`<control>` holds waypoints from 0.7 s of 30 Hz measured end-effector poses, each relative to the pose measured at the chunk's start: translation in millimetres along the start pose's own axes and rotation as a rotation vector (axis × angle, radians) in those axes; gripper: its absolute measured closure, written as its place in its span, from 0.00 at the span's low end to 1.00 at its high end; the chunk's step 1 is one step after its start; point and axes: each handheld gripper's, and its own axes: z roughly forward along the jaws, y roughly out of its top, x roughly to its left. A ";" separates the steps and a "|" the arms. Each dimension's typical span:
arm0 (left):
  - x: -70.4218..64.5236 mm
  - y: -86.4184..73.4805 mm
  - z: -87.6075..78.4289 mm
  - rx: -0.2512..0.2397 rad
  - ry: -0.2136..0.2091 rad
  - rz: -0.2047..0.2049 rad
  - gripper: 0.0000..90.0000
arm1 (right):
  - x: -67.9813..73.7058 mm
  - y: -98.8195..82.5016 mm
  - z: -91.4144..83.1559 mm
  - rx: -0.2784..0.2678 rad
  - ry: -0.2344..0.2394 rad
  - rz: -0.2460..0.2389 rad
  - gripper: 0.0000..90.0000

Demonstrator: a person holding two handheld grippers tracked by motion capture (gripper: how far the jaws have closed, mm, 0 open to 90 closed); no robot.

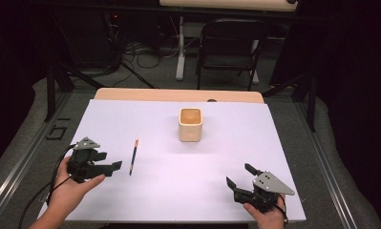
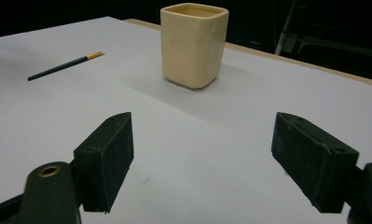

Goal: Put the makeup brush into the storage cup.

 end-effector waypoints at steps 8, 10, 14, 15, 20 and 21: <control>1.3 9.6 8.7 0.133 0.013 0.012 0.36 | 0.2 -0.3 0.4 0.000 0.004 0.001 0.23; 1.1 11.8 11.3 0.160 0.025 0.022 0.36 | 0.2 -0.4 0.4 0.003 0.004 0.001 0.23; 1.1 15.5 15.7 0.209 0.034 0.034 0.37 | 0.6 -1.0 1.4 -0.001 0.007 0.003 0.23; 1.0 16.3 16.8 0.221 0.038 0.033 0.37 | 0.7 -1.0 1.5 -0.001 0.008 0.003 0.23; 2.7 18.6 22.3 0.290 0.050 0.019 0.40 | 0.8 -1.3 1.6 0.005 0.009 0.001 0.23; 2.7 18.6 22.3 0.290 0.050 0.019 0.40 | 0.7 -1.4 1.6 0.006 0.010 0.001 0.23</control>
